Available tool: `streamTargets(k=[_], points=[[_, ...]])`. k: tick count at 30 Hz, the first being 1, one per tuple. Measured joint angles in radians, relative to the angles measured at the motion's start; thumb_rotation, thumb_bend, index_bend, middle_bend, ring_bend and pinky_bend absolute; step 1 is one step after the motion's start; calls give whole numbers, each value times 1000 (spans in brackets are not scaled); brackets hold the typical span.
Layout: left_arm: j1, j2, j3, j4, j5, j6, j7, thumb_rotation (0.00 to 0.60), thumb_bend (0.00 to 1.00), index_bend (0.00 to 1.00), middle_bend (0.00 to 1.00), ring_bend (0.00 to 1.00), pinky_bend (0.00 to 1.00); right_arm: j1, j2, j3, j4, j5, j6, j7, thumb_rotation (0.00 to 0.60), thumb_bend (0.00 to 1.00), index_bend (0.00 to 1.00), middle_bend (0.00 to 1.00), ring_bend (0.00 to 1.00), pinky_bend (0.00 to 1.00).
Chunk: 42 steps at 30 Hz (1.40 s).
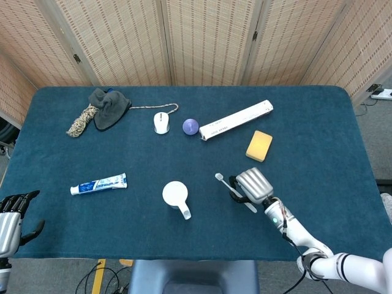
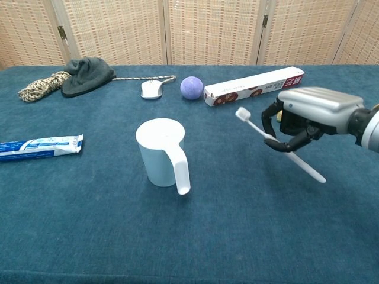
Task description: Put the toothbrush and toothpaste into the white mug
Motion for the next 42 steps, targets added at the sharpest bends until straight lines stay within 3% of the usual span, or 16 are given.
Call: streamTargets(k=[8,14,30,42], points=[[2,4,1,-8,9,9,1,600,353,216,299,238,214,53,18,79,-75,-81,70,41,600,442,642,1000,1000,981],[9,7,5,-13,15,18,0,600,353,216,299,238,214,106,-34,116,-77,-90,67,40,600,442,642,1000,1000,981],[37,24,16,-14,10,38,-26,600,354,216,299,238,214,253,-271,214,91,-74,78,33,600,442,642,1000,1000,981],[47,26,18,-10,5,38,-30,600,353,216,299,238,214,336,-402,233,262,-62,73,75,600,442,642,1000,1000,981]])
